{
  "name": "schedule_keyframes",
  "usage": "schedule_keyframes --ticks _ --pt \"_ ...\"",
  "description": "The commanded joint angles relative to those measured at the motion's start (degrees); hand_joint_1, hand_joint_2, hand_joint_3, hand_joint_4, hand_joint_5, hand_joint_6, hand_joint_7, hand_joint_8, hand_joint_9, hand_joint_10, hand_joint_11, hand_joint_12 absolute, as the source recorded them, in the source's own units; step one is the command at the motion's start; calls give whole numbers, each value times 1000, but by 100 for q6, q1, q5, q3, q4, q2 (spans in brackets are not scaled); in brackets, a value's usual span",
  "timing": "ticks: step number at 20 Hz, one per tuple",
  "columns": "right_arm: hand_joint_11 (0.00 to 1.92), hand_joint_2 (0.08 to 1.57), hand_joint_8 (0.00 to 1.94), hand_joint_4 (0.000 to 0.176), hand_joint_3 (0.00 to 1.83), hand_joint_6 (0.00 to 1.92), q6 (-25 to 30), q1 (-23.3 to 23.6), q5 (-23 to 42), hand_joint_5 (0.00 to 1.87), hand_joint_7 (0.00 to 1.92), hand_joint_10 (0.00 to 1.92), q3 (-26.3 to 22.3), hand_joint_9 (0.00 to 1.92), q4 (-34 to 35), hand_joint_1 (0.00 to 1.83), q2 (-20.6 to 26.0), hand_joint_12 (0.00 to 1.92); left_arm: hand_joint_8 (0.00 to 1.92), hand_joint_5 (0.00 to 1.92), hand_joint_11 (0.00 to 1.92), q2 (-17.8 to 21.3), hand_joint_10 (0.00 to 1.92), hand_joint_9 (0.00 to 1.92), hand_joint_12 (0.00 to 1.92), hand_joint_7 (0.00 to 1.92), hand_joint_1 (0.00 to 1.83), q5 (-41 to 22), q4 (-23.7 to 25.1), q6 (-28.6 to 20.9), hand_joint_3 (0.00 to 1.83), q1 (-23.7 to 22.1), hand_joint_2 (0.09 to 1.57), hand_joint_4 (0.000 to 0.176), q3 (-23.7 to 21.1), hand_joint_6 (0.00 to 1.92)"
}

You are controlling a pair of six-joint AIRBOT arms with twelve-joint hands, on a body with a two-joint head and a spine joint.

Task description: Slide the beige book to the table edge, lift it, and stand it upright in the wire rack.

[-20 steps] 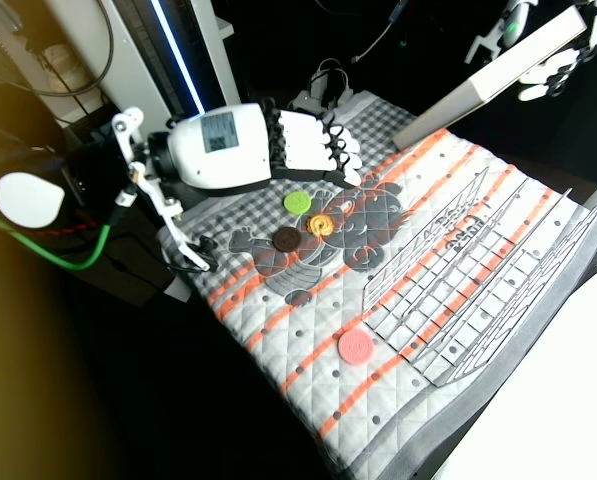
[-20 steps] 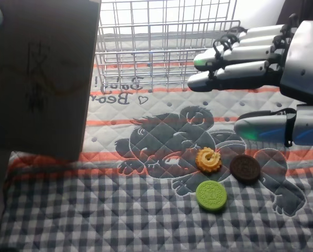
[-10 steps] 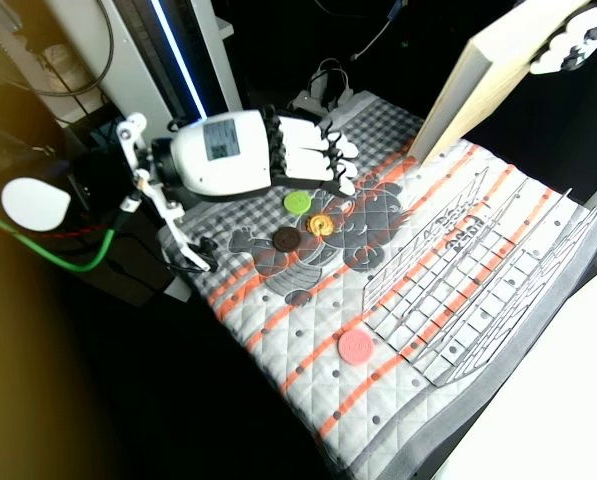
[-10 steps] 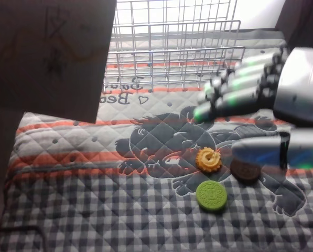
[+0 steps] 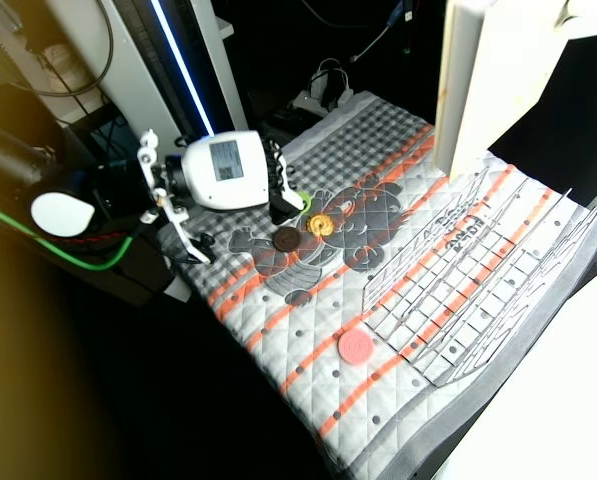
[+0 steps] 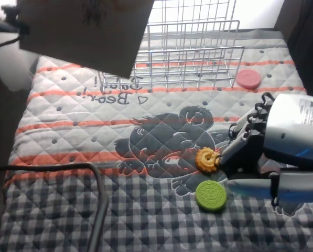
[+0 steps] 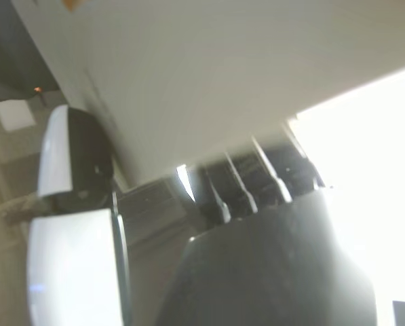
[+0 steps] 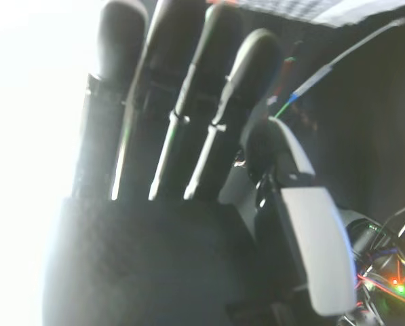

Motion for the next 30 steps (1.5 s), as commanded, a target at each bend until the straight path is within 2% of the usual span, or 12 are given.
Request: schedule_keyframes --ticks 1,7,8,10,12,14,15,16,20,26,27,30 --pt "951 1414 13 0 0 1034 85 16 653 996 1481 664 -21 1225 179 422 -35 1170 923 882 1041 38 1085 1039 884 936 1379 -649 -248 -106 2 -124 1110 0 44 1067" --pt "918 1418 5 0 0 983 172 -131 653 999 1468 569 -10 1236 283 364 -200 1137 1009 687 984 -57 1033 1048 815 921 1372 -651 -223 -87 0 -525 1143 0 80 1339" --pt "908 1416 1 0 0 951 198 -142 653 996 1447 534 10 1231 294 354 -242 1108 1009 585 858 -83 927 1064 1420 891 1472 -654 -225 -69 0 -602 1142 0 95 1326" --pt "909 1417 1 0 0 894 225 -158 653 1005 1422 427 35 1247 311 331 -303 1055 984 591 560 -129 997 1047 1165 947 1490 -696 -260 3 0 -671 1068 0 98 433" --pt "927 1415 5 0 0 785 225 -171 653 1033 1415 377 48 1273 338 336 -340 1019 1335 118 298 -171 801 989 1179 938 1492 -735 -298 65 3 -675 1088 0 94 1424" --pt "942 1418 4 0 0 703 225 -187 653 1064 1416 371 56 1278 363 316 -360 1000 1292 200 11 -210 1028 882 1291 911 1485 -711 -318 84 0 -623 1112 0 99 375" --pt "940 1418 10 0 0 807 225 -195 653 1040 1438 420 58 1285 367 329 -360 1035 1103 303 465 -232 1007 1046 1294 879 1492 -709 -343 96 0 -595 1084 0 107 221" --pt "941 1415 12 0 1 872 225 -206 653 1021 1449 466 60 1274 373 328 -358 1038 941 566 743 -262 839 1115 1471 910 1497 -715 -393 119 0 -564 1115 0 117 1200" --pt "941 1416 8 0 0 916 225 -245 653 1040 1464 543 60 1249 417 299 -356 1030 997 524 911 -374 768 1133 1454 852 1591 -779 -552 128 2 -414 1058 0 180 746" --pt "955 1409 5 0 0 751 225 -283 653 1105 1453 402 61 1294 447 323 -351 1025 862 715 1063 -491 729 1202 1071 966 1404 -777 -649 127 4 -318 1104 0 272 1382" --pt "958 1407 9 0 1 900 225 -287 653 1064 1470 380 62 1310 449 352 -350 1013 1064 460 1021 -505 939 1117 999 840 1471 -778 -661 127 12 -305 1088 0 279 667" --pt "949 1399 5 0 0 872 225 -296 653 1073 1474 352 62 1329 453 358 -350 1055 1182 743 1017 -554 1114 1019 1036 761 1364 -770 -685 127 4 -294 1162 0 318 1253"
